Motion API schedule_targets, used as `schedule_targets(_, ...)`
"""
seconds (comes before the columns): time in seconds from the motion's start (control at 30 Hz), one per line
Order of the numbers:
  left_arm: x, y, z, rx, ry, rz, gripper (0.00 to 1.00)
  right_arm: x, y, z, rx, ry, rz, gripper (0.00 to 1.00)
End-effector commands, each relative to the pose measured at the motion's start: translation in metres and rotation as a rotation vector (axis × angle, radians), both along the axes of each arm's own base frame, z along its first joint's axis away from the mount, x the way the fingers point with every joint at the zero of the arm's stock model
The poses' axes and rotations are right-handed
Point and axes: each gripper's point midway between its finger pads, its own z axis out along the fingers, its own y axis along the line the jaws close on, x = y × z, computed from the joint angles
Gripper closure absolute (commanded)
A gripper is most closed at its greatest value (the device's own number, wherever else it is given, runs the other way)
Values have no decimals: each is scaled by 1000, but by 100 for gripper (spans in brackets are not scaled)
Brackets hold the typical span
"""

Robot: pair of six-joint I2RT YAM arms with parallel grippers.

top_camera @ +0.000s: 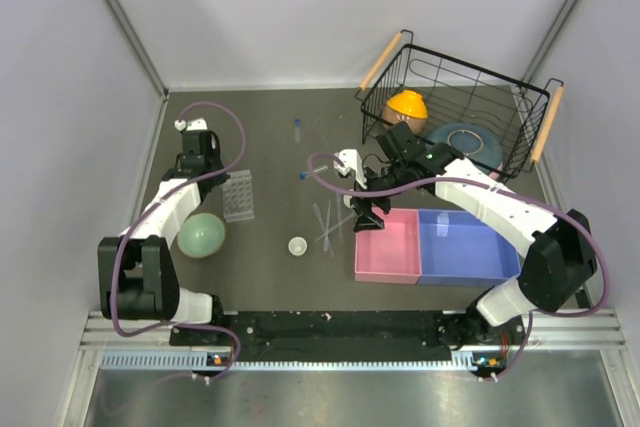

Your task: Organize the chemistry lab equipment

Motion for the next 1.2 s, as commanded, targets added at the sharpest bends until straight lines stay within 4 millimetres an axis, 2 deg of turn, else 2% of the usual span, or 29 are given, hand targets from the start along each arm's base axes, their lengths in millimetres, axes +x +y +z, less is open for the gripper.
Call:
schedule_targets(0.0, 24, -3, 18, -15, -81, -26, 94, 4, 5, 17, 62, -54, 13, 23)
schedule_targets(0.2, 26, -7, 12, -28, -74, -38, 93, 4, 5, 14, 58, -42, 16, 23)
schedule_targets(0.57, 23, 1, -4, 7, -7, -16, 92, 3, 6, 13, 58, -34, 17, 23)
schedule_targets(0.97, 20, 3, 4, 22, -10, -15, 92, 4, 7, 12, 58, -25, 17, 23)
schedule_targets(1.17, 22, -2, -14, 4, 47, -37, 89, 4, 7, 12, 57, -26, 16, 23)
